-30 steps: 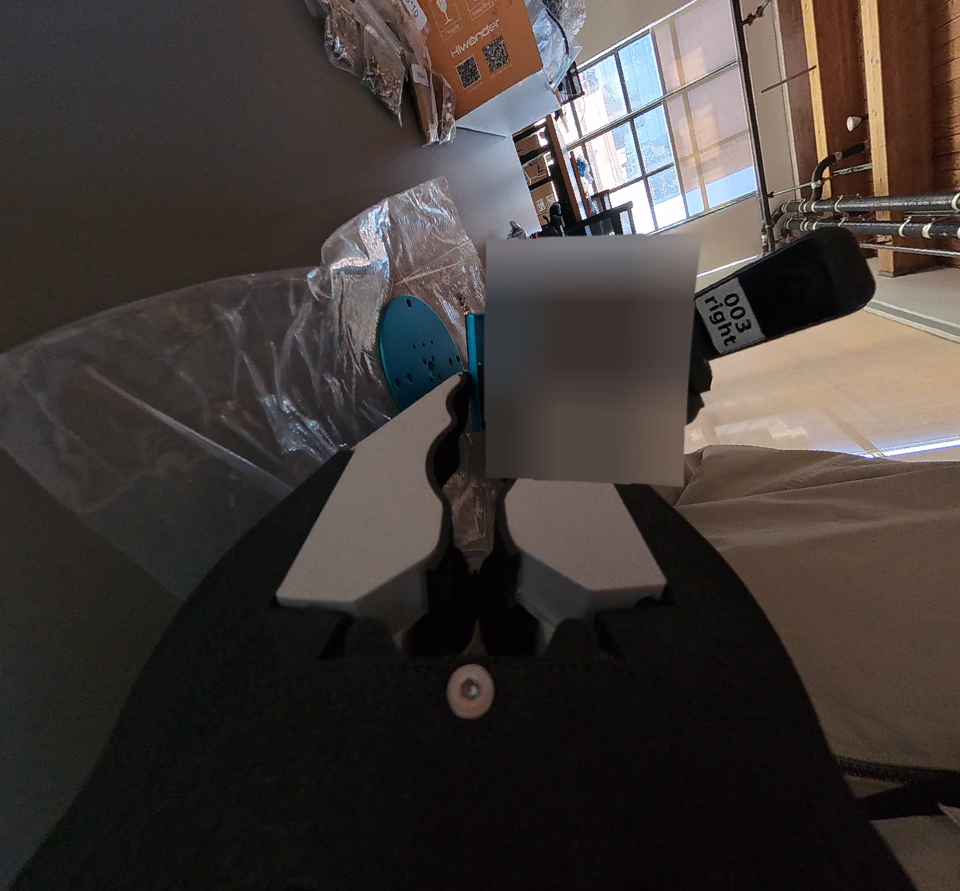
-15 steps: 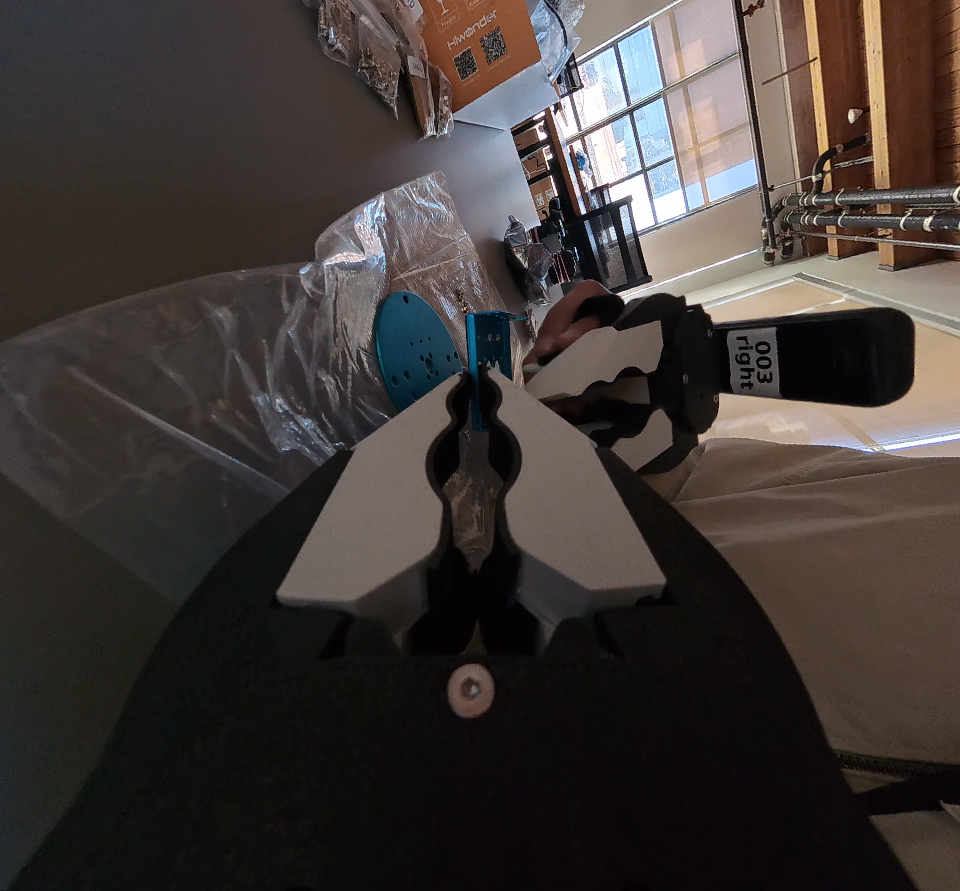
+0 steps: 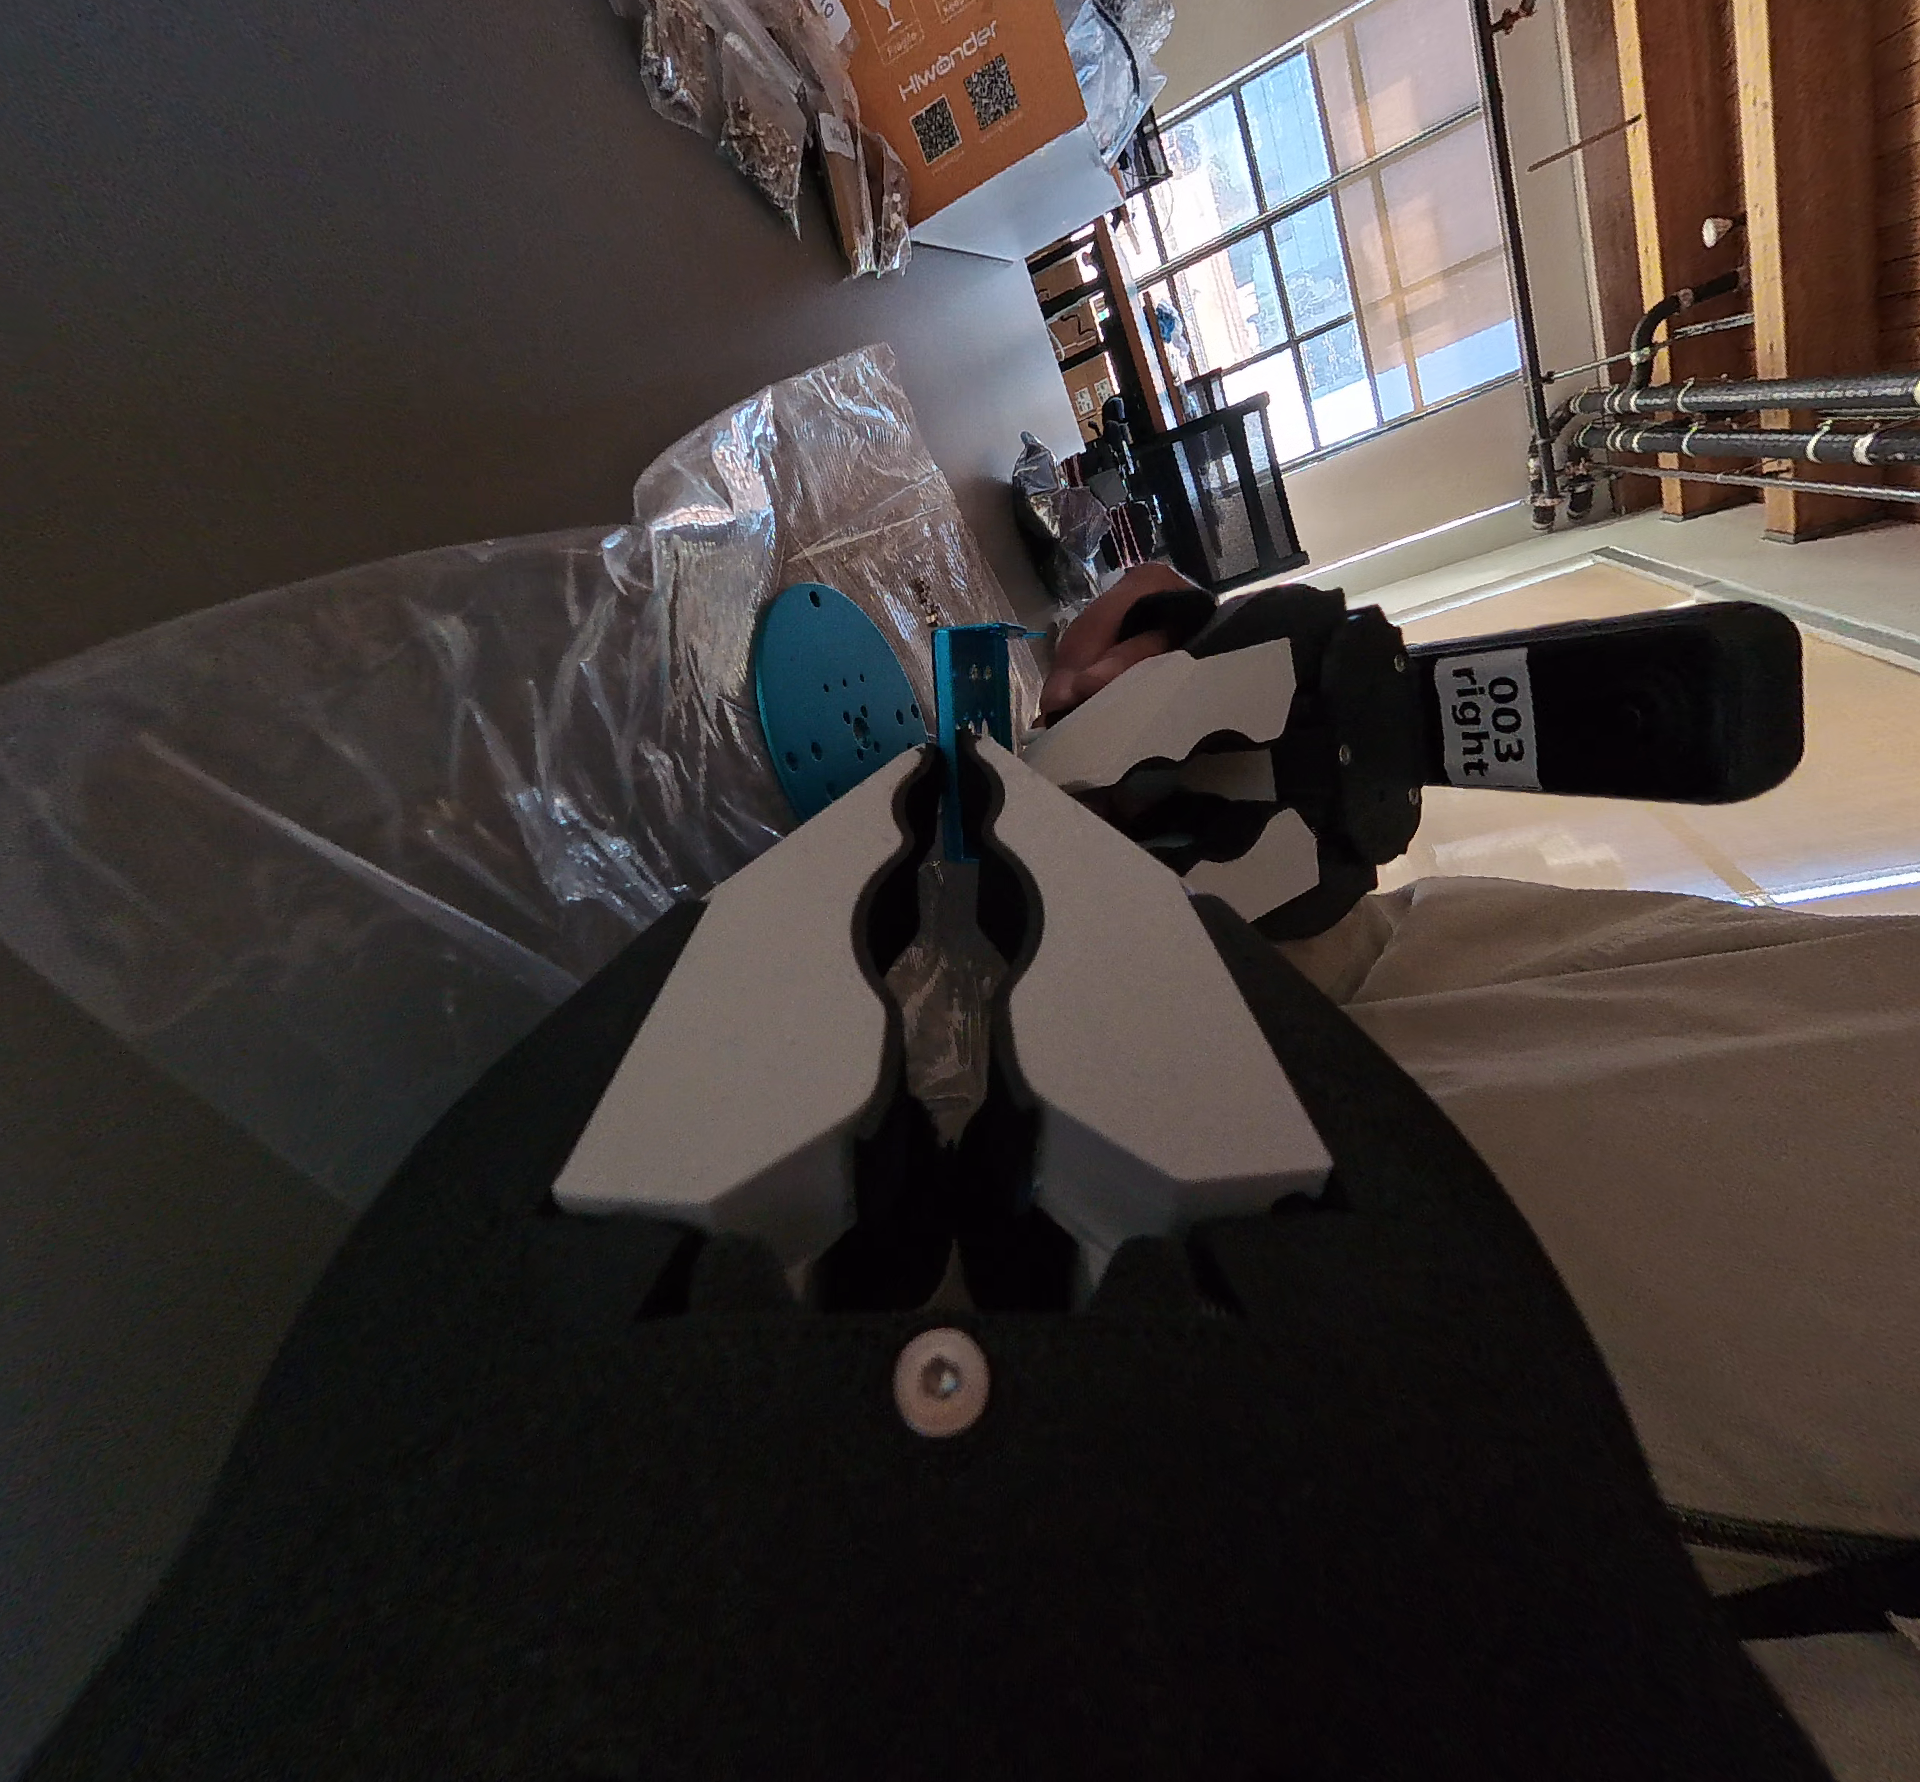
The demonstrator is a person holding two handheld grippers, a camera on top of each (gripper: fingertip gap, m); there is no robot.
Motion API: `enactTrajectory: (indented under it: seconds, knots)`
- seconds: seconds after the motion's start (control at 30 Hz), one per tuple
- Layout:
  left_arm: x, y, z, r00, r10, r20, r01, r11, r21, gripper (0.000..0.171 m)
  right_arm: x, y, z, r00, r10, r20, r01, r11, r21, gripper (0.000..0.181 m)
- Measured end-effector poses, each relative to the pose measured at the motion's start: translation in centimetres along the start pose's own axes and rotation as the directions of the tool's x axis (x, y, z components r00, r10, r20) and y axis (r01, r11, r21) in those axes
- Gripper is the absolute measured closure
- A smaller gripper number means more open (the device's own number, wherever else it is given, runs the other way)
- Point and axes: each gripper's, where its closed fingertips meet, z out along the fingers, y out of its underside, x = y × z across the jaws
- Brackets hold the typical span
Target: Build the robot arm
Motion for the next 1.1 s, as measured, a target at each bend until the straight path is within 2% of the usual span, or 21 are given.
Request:
enactTrajectory:
  seconds: [0.2,0.5,0.67,0.8,0.9,1.0,1.1]
  knots:
    - [0.0,0.0,0.0,1.0,-0.005,-0.006,0.005,1.0,0.001,0.17,0.4,-1.1,-0.7,1.0,0.011,-0.014,-0.01,0.998,0.061,0.163]
    - [-0.1,0.1,0.0,1.0,0.008,0.013,-0.008,1.0,-0.006,0.17,-0.2,0.7,0.0,1.0,0.018,0.017,-0.017,0.998,-0.067,0.164]
    - [-0.1,0.1,0.0,1.0,0.01,0.013,-0.01,1.0,-0.005,0.17,0.2,0.1,-0.4,0.994,0.102,0.025,-0.101,0.994,-0.041,0.18]
    - [-0.1,0.1,0.0,1.0,0.01,0.013,-0.01,1.0,-0.005,0.17,0.3,0.2,-0.5,0.989,0.141,0.039,-0.14,0.99,-0.031,0.18]
    - [-0.2,0.0,0.0,1.0,0.009,0.013,-0.009,1.0,-0.002,0.17,0.3,0.1,-0.6,0.992,0.124,0.034,-0.123,0.992,-0.02,0.179]
    - [-0.2,0.0,0.0,1.0,0.006,0.013,-0.006,1.0,0.0,0.17,0.9,0.2,-0.3,0.998,0.045,-0.036,-0.047,0.998,-0.033,0.164]
    - [-0.2,0.0,0.0,1.0,0.005,0.013,-0.005,1.0,-0.003,0.17,0.6,0.2,0.1,0.998,-0.024,-0.062,0.022,0.999,-0.043,0.164]
